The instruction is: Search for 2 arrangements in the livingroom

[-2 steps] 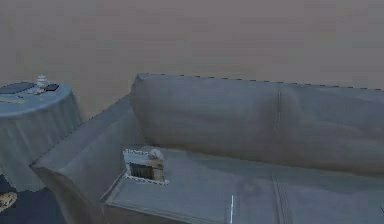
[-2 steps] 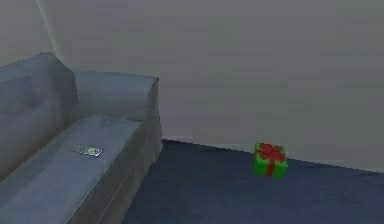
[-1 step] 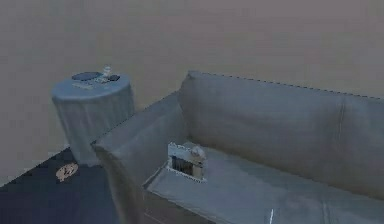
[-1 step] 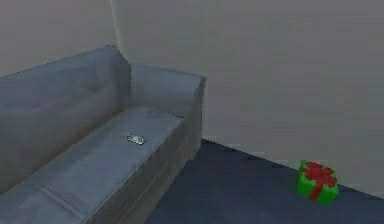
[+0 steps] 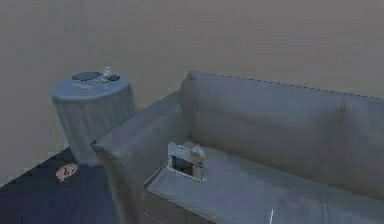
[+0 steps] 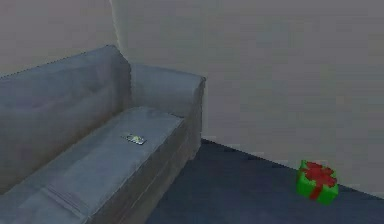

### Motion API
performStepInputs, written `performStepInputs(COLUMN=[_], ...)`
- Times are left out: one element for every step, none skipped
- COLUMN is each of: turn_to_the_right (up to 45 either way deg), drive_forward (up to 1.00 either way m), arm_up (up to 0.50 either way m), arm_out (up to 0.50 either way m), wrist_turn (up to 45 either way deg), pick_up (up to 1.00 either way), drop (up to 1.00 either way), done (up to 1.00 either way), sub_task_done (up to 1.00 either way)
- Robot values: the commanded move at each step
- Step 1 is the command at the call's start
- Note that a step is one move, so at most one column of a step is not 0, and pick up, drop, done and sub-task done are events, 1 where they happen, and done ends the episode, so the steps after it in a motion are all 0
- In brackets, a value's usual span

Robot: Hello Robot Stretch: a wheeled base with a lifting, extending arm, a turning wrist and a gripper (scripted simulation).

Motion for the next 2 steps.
performStepInputs(turn_to_the_right=[-45.0,-15.0], drive_forward=[0.00,0.00], arm_up=[0.00,0.00], arm_out=[0.00,0.00], wrist_turn=[0.0,0.0], pick_up=[0.00,0.00], drop=[0.00,0.00], done=[0.00,0.00], sub_task_done=[0.00,0.00])
